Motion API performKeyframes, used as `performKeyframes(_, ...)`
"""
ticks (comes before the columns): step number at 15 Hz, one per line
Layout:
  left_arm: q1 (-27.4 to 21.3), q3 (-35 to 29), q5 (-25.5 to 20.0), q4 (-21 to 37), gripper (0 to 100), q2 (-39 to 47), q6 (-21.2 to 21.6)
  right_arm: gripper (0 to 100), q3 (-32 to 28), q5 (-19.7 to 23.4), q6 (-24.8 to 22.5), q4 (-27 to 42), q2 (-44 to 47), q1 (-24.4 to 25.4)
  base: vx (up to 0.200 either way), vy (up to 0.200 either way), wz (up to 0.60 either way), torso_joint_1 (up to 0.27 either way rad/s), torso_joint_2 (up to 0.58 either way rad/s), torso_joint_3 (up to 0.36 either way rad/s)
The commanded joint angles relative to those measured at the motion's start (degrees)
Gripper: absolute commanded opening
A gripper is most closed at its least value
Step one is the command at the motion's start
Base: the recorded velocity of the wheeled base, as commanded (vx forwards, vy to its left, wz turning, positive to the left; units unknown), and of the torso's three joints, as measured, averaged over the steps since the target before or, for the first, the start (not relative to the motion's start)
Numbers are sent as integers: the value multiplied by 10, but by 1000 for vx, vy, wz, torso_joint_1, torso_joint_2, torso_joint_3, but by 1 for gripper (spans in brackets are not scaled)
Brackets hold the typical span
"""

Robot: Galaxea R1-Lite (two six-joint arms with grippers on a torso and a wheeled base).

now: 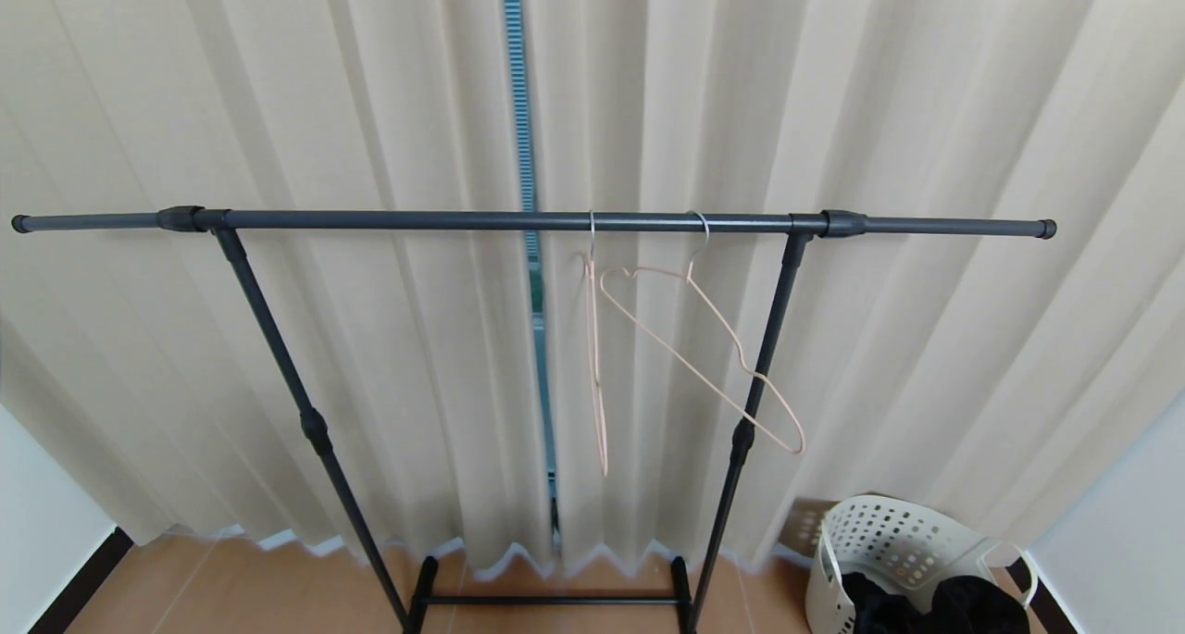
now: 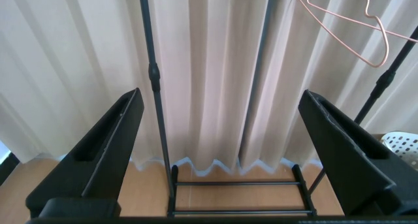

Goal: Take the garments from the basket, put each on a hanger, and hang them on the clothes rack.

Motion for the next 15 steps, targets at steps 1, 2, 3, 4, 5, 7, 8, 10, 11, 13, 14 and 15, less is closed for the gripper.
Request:
performKeyframes(1,0,0,0,0,100,1,0,100,0,0,0,0,0,0,0,0,0,0,0,0)
performKeyframes(2,0,0,0,0,100,1,1,100,0,0,0,0,0,0,0,0,0,0,0,0)
performKeyframes(3,0,0,0,0,100,1,1,100,0,0,1,0,0,0,0,0,0,0,0,0)
performKeyframes(4,0,0,0,0,100,1,1,100,0,0,1,0,0,0,0,0,0,0,0,0)
performKeyframes(5,0,0,0,0,100,1,1,100,0,1,1,0,0,0,0,0,0,0,0,0)
performKeyframes(7,0,0,0,0,100,1,1,100,0,1,1,0,0,1,0,0,0,0,0,0)
performKeyframes(8,0,0,0,0,100,1,1,100,0,1,1,0,0,0,0,0,0,0,0,0)
performKeyframes(10,0,0,0,0,100,1,1,100,0,1,1,0,0,1,0,0,0,0,0,0)
performKeyframes(11,0,0,0,0,100,1,1,100,0,1,0,0,0,1,0,0,0,0,0,0)
performKeyframes(13,0,0,0,0,100,1,1,100,0,1,1,0,0,0,0,0,0,0,0,0)
performKeyframes(14,0,0,0,0,100,1,1,100,0,2,0,1,0,1,0,0,0,0,0,0)
performKeyframes(15,0,0,0,0,100,1,1,100,0,2,0,1,0,0,0,0,0,0,0,0)
